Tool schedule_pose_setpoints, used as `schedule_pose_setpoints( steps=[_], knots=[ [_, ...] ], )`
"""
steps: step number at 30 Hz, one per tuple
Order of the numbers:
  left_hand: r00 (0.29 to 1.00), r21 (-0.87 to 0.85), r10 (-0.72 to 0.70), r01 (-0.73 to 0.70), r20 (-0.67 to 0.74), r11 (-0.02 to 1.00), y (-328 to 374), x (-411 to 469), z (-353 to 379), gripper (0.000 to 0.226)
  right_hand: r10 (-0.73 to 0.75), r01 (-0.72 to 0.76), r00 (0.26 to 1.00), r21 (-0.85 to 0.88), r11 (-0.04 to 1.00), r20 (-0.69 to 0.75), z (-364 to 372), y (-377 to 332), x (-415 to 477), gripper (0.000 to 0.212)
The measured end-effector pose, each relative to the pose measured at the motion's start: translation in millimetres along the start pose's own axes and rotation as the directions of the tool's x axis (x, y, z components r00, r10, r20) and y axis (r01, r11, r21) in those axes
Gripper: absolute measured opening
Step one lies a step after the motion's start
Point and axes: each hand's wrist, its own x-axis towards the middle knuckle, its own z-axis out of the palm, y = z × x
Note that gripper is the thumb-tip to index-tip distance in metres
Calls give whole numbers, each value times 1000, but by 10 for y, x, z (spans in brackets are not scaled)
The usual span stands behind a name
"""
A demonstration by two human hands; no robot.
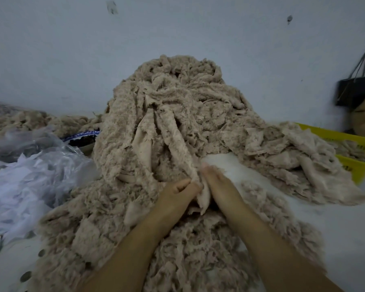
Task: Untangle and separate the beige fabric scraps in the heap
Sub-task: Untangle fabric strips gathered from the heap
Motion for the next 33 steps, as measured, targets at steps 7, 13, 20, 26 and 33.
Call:
schedule_pose_setpoints(
  steps=[7,13,20,26,33],
  knots=[
    [990,168,-3,-21,141,986,-23,4,25,53,-189,184,967,-47,982,-173,23,0,4,40],
    [968,-301,-156,92,-196,949,-96,141,-114,25,-388,457,875,-233,858,290,214,-34,-185,45],
    [819,-544,-396,126,-415,830,-132,247,-281,29,-247,395,779,-145,907,577,219,25,-248,43],
    [911,-359,-184,43,-369,932,-79,148,-236,35,-399,406,914,-211,889,76,142,11,-140,26],
    [990,4,-35,36,-139,999,-87,59,-4,28,-314,335,942,-323,885,116,27,76,15,32]
  ],
)
